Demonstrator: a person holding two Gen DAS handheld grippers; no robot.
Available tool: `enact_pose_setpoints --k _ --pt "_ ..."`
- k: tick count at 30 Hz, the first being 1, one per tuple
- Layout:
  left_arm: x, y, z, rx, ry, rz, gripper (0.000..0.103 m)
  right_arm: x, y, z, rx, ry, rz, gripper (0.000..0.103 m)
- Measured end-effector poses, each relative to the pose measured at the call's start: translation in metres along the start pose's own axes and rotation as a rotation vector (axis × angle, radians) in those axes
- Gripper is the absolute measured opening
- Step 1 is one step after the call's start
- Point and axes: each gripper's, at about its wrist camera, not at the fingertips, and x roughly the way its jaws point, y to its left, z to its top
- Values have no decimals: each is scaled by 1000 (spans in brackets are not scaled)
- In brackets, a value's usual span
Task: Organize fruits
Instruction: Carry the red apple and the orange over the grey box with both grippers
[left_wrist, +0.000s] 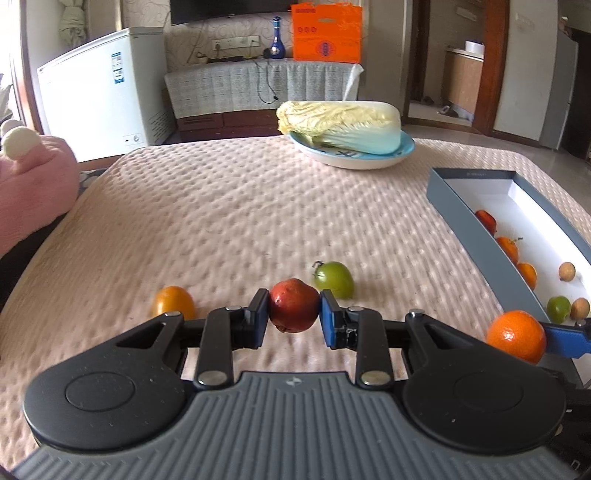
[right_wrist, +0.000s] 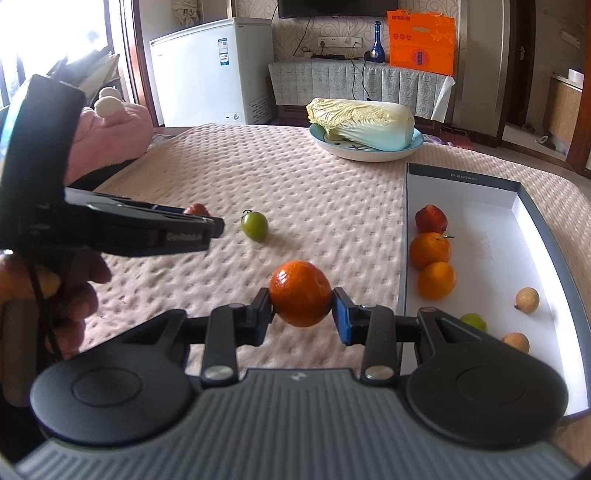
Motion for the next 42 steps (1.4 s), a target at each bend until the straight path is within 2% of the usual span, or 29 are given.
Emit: enact_pose_setpoints --k 17,42 --pt "-1 -2 4 -41 -9 10 34 -13 -11 -1 9 -26 11 39" --pt "2 -30 6 -4 -17 -12 34 -26 -29 -2 31 -51 5 39"
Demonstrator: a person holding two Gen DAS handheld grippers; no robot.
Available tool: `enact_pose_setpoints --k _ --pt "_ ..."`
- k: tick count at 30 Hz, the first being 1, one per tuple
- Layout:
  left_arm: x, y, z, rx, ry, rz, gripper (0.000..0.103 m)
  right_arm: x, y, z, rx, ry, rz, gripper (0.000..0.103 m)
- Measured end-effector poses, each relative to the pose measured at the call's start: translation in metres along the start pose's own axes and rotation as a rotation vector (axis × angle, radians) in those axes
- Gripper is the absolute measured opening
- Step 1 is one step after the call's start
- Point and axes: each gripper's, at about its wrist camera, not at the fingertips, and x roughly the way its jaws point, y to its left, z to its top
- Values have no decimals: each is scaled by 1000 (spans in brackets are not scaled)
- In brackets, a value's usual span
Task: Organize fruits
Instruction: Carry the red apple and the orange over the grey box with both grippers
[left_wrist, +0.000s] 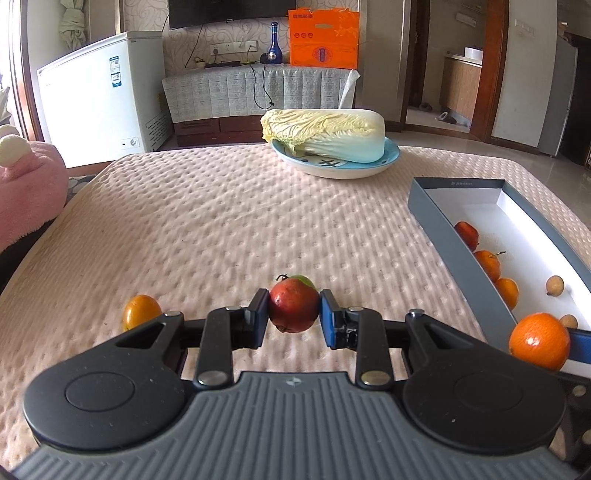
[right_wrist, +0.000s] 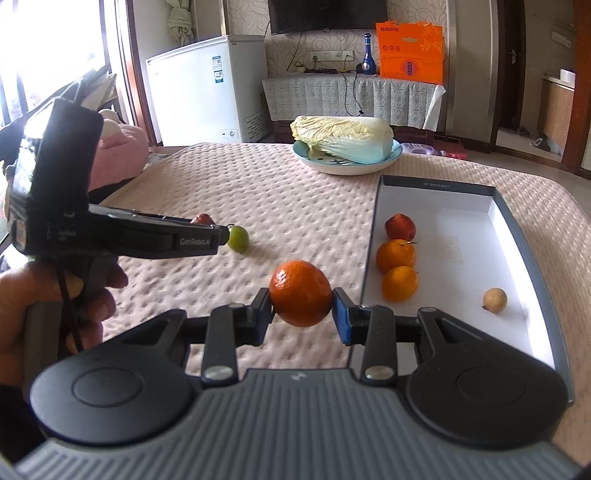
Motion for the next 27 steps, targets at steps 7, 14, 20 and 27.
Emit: enact_pose_setpoints --k 7,14,20,27 --pt "-2 -11 2 6 -11 -23 34 -7 -15 0 31 -17 -27 39" --pt "0 -21 2 22 -9 -37 34 -10 -31 0 52 -22 -55 39" --pt "2 -31 4 27 -12 -51 34 -14 -42 -2 73 -28 -74 39" --pt "3 -46 8 30 -22 -77 34 -17 -54 -7 84 -22 -94 39"
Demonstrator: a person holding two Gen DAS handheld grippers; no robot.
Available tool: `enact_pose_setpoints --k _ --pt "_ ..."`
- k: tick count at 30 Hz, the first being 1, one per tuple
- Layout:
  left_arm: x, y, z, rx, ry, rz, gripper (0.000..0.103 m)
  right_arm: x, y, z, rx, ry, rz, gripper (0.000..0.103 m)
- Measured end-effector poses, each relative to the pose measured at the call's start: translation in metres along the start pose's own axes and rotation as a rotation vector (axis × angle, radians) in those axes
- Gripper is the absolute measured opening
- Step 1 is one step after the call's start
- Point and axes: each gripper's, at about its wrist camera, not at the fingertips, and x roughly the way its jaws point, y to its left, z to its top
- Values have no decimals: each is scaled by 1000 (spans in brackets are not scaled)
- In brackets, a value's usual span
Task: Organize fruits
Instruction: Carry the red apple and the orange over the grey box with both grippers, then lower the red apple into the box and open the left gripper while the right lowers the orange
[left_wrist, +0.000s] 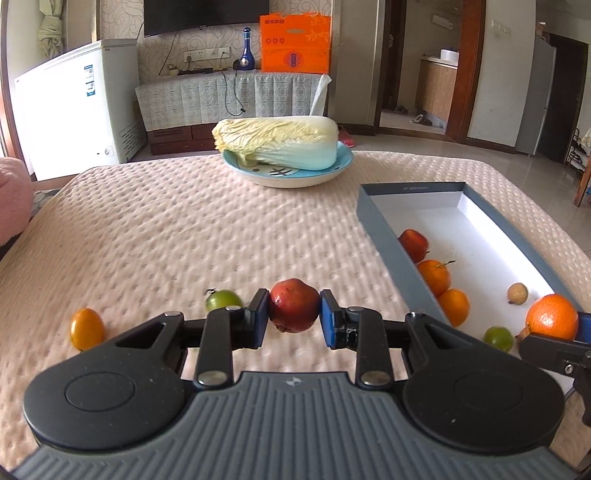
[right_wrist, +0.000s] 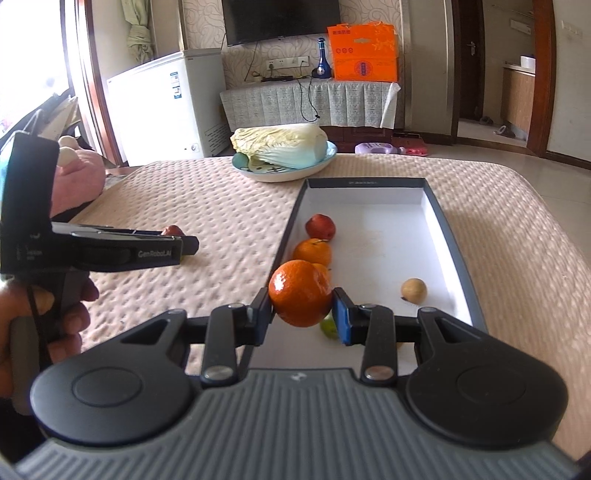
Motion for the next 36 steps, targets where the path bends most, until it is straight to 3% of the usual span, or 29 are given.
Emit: enact_pose_setpoints --k 14,36 --pt "8 -44 9 42 -15 -91 34 1 -18 -7 16 42 -42 39" --pt "43 -103 31 81 -23 -177 34 2 -29 -8 24 65 -34 38"
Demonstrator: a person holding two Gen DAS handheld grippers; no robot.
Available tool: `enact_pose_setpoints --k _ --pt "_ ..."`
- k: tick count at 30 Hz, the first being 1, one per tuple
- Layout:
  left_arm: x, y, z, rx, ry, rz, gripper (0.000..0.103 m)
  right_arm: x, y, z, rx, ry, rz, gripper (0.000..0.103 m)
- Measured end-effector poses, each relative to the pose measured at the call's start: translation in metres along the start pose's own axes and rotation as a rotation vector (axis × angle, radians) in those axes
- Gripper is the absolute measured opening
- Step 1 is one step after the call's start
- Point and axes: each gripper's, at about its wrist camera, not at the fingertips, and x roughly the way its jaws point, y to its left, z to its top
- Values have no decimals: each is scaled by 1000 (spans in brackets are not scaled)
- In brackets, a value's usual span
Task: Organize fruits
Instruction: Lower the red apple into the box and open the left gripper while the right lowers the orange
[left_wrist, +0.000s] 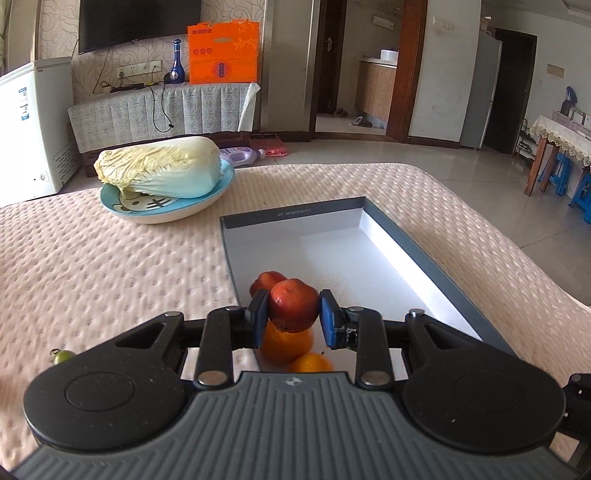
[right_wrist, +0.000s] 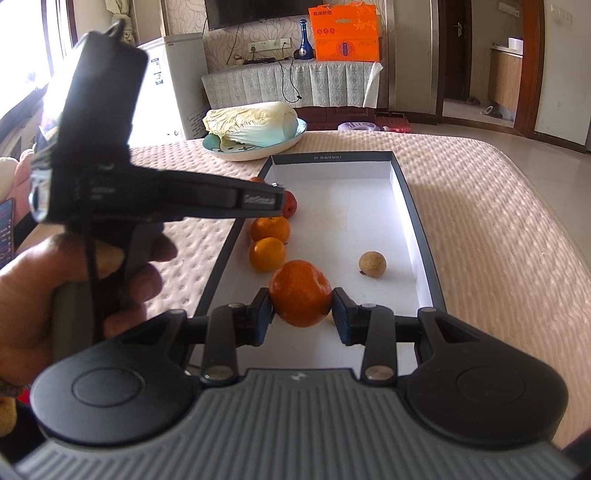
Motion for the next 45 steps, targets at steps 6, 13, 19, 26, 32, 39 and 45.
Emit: enact_pose_setpoints --k 6,13,19,26,32,39,45 --pt "14 -10 2 9 13 -17 34 0 -4 -1 3 7 1 38" --pt "24 -17 4 14 22 -26 34 1 -5 -2 4 16 1 38" --pt "23 -19 5 27 17 -21 35 2 -5 -2 6 18 0 38" --pt "18 -18 6 23 9 -32 35 4 -4 -2 8 10 0 38" --pt "6 -15 7 23 -2 -29 35 9 -4 1 9 -32 -42 38" --pt "-14 -7 5 31 -1 -6 35 20 2 7 33 -53 -77 39" --pt "-41 8 -1 39 10 14 35 29 0 9 57 -50 -94 39"
